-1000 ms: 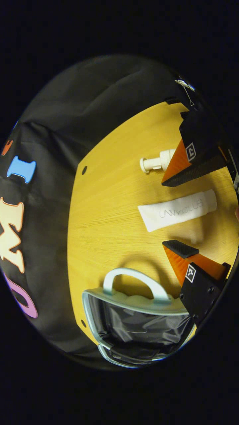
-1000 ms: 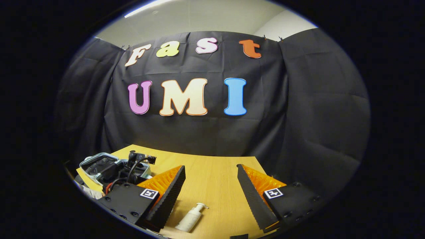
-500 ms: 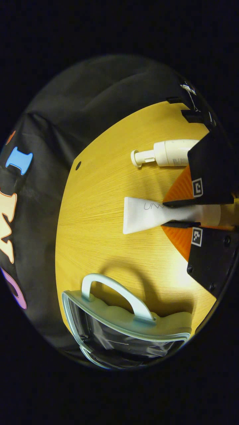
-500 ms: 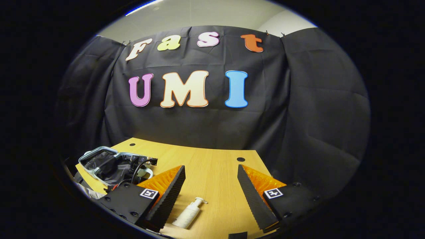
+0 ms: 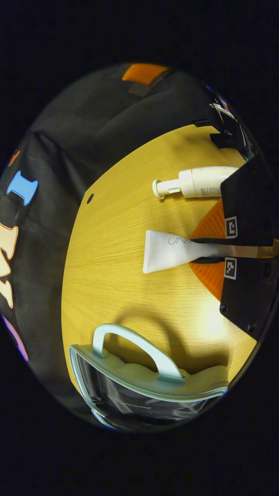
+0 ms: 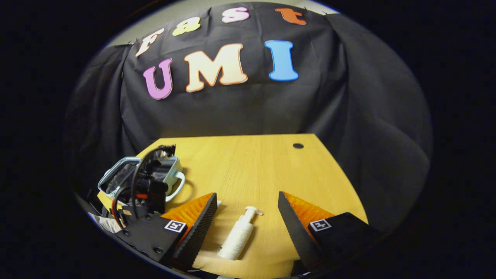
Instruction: First open the suitcase, pack the skin care products into it, and then close the suitcase.
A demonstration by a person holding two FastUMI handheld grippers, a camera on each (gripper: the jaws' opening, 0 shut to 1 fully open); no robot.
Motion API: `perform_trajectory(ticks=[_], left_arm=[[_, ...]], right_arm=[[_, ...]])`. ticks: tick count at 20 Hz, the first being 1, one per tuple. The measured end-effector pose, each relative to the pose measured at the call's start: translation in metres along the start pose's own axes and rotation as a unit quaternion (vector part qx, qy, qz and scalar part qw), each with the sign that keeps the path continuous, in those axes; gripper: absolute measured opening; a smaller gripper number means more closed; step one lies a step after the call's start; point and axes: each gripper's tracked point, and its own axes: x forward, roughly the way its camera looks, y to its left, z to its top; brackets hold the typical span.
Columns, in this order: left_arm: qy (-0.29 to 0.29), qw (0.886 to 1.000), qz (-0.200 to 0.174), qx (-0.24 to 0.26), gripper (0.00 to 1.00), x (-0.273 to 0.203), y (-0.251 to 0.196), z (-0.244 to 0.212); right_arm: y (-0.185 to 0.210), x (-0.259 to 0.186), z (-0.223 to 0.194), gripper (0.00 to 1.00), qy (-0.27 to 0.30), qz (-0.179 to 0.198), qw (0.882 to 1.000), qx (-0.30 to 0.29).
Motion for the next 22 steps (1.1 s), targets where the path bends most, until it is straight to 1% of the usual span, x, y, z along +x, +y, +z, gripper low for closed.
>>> perform_trajectory(ticks=[4,7,9,12,14,16,17,19,21,22], left_arm=[[-0.003,1.000,-0.004,-0.003,0.04,0.000,0.000,0.000],[0.000,1.000,-0.009,-0.002,0.04,0.001,0.000,-0.001],[0.000,1.000,-0.012,0.000,0.04,0.001,0.000,-0.001],[0.001,1.000,-0.017,0.001,0.04,0.000,0.000,-0.001],[0.003,1.000,-0.019,0.004,0.04,0.001,0.000,0.000],[0.004,1.000,-0.019,0.007,0.04,0.000,-0.001,0.000],[0.005,1.000,-0.020,0.009,0.04,-0.001,-0.003,0.001],[0.008,1.000,-0.021,0.014,0.04,0.001,0.000,0.000],[0.010,1.000,-0.022,0.021,0.04,0.001,-0.001,0.000],[0.007,1.000,-0.018,0.023,0.04,0.001,0.000,0.001]], right_arm=[[0.004,0.031,-0.048,0.99,0.073,-0.003,0.997,0.002],[0.005,0.042,-0.088,0.99,0.131,-0.011,0.991,0.008],[0.003,0.047,-0.108,0.99,0.165,-0.017,0.986,0.015],[0.004,0.054,-0.129,0.99,0.193,-0.020,0.981,0.011],[0.007,0.056,-0.140,0.98,0.209,-0.020,0.978,0.007],[0.016,0.055,-0.153,0.93,0.231,-0.008,0.973,0.018],[0.012,0.059,-0.157,0.83,0.225,-0.016,0.974,0.014],[0.012,0.058,-0.152,0.62,0.217,-0.019,0.976,0.003],[0.015,0.058,-0.153,0.55,0.217,-0.014,0.976,0.006],[0.015,0.059,-0.153,0.55,0.219,-0.010,0.976,0.008]])
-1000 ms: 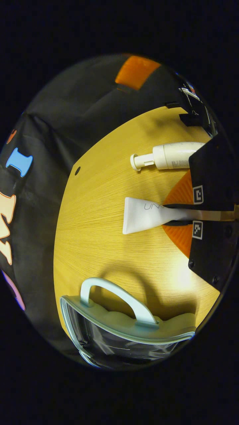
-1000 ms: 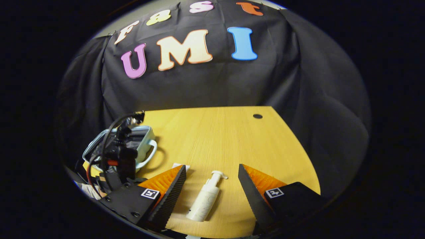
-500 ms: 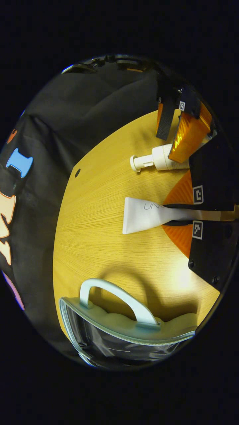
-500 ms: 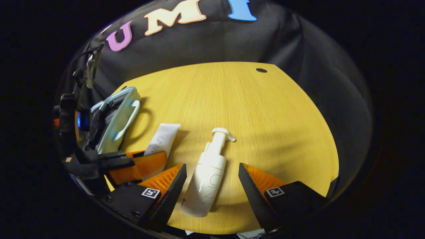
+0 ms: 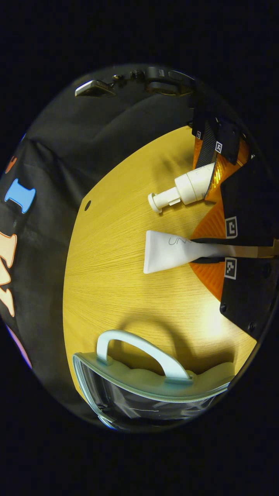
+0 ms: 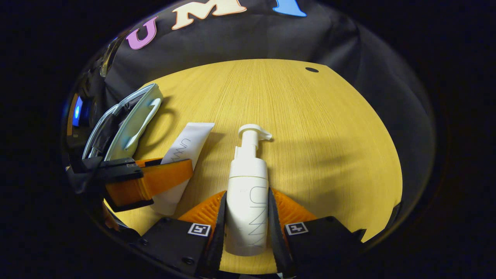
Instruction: First open the suitcase, pack the skin care products into it, and then close the suitcase.
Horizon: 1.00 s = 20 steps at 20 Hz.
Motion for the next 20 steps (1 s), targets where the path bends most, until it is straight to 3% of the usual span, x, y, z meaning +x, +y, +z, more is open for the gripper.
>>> perform_trajectory(ticks=[9,12,20], left_arm=[[-0.044,0.998,0.047,-0.002,0.02,-0.032,0.004,0.047],[-0.068,0.996,0.062,-0.006,0.02,-0.060,0.021,0.070],[-0.049,0.992,0.109,-0.030,0.02,-0.110,0.141,0.073]], right_arm=[[0.002,-0.001,0.003,0.53,-0.022,0.068,0.997,0.030],[-0.003,-0.002,0.004,0.53,-0.017,0.069,0.997,0.035],[0.022,-0.011,0.041,0.52,-0.057,0.046,0.995,0.074]])
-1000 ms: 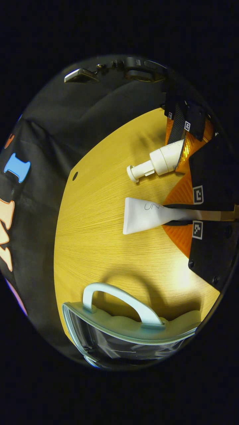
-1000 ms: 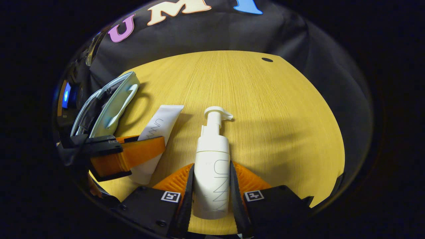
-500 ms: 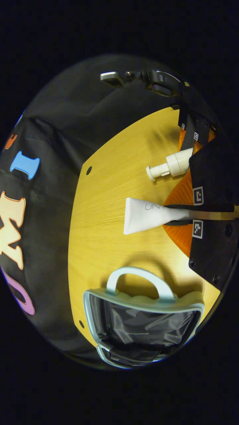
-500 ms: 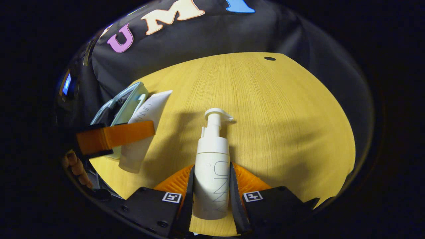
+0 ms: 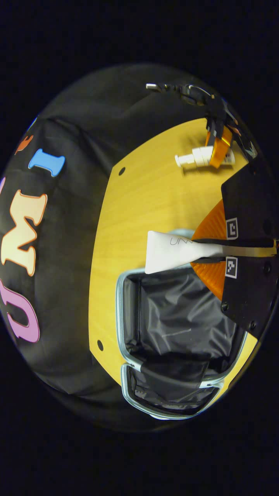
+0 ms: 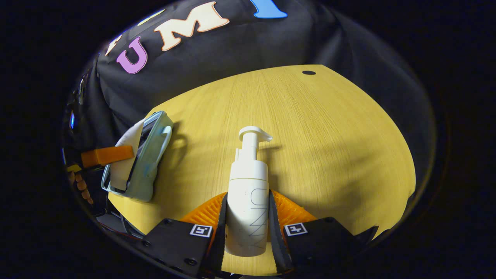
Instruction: First open the suitcase, pack the skin care products into it, and then close the suitcase.
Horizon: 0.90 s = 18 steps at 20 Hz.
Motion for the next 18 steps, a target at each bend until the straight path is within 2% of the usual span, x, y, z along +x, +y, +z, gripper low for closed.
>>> perform_trajectory(ticks=[6,12,16,17,18], left_arm=[[0.032,0.998,0.027,-0.038,0.02,0.024,0.081,-0.014],[0.062,0.996,0.045,-0.050,0.02,0.042,0.123,-0.034],[0.057,0.997,0.030,-0.052,0.04,0.045,0.129,-0.038],[0.059,0.996,0.025,-0.054,0.06,0.043,0.128,-0.039],[0.051,0.997,0.018,-0.057,0.18,0.042,0.127,-0.032]], right_arm=[[0.043,-0.010,0.032,0.53,-0.033,-0.001,0.999,-0.001],[0.095,-0.018,0.050,0.52,-0.042,0.016,0.999,-0.005],[0.131,-0.022,0.069,0.53,-0.051,0.033,0.998,-0.009],[0.141,-0.023,0.072,0.53,-0.052,0.039,0.998,-0.011],[0.153,-0.022,0.076,0.52,-0.054,0.045,0.997,-0.016]])
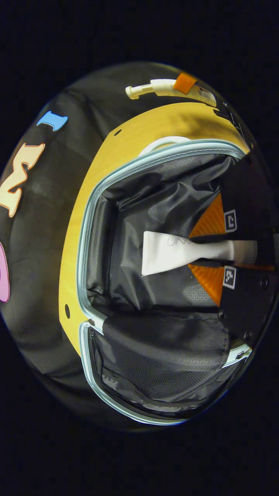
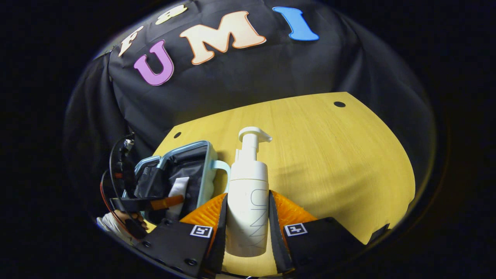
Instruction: First open the suitcase, pack the skin care products into it, and then close the suitcase.
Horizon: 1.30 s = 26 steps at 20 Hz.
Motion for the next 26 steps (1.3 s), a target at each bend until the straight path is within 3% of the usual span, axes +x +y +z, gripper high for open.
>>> perform_trajectory(ticks=[1,4,8,13,21,26], left_arm=[[-0.006,1.000,-0.014,-0.006,0.28,-0.002,-0.006,-0.001],[-0.054,0.998,-0.018,0.002,0.91,-0.025,-0.005,0.019],[-0.110,0.993,-0.039,0.001,0.88,-0.069,0.001,0.049],[-0.158,0.987,-0.006,-0.036,0.88,-0.112,0.068,0.076],[-0.178,0.974,0.093,-0.103,0.88,-0.149,0.203,0.068],[-0.181,0.967,0.135,-0.123,0.88,-0.160,0.257,0.063]], right_arm=[[0.012,0.002,0.003,0.51,-0.003,0.007,1.000,-0.006],[0.048,0.010,0.006,0.51,-0.002,0.030,0.999,-0.025],[0.099,0.029,-0.007,0.53,0.022,0.060,0.997,-0.048],[0.153,0.058,-0.041,0.53,0.061,0.091,0.992,-0.068],[0.165,0.119,-0.111,0.53,0.141,0.046,0.981,-0.125],[0.167,0.126,-0.122,0.53,0.161,0.015,0.976,-0.145]])
